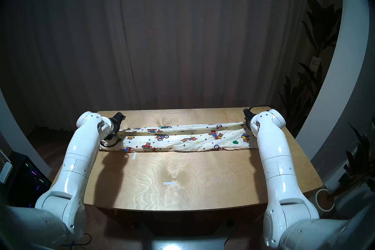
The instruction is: Fold the pants in half lengthwise, then in half again, and set them down flat
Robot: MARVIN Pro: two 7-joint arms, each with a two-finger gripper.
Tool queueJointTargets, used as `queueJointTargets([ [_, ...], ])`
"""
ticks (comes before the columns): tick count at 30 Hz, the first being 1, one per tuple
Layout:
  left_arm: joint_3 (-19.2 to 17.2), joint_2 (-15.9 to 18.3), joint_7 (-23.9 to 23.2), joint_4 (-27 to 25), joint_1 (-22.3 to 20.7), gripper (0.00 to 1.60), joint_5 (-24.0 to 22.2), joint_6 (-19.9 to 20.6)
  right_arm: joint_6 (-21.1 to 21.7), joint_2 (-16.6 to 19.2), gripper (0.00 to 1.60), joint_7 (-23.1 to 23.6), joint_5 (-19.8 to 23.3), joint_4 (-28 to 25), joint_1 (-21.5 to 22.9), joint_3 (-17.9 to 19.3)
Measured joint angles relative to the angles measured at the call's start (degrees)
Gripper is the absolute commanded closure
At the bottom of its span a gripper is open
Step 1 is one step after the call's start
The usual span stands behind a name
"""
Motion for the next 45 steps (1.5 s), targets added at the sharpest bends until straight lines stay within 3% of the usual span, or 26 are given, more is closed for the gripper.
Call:
queueJointTargets([
  [22,4.9,0.0,2.5,9.0,-9.7,0.0,4.3,-0.2,-2.5,2.0,0.0,4.0,-3.6,10.0,8.1,-3.4],
  [38,8.5,-0.2,4.7,18.0,-16.6,0.0,7.3,2.5,-3.3,3.7,0.0,7.6,-6.4,17.7,14.6,-6.7],
  [45,9.3,-0.4,2.8,19.2,-18.7,0.0,7.9,2.3,-3.2,4.2,0.0,10.2,-6.9,17.3,16.0,-8.0],
])
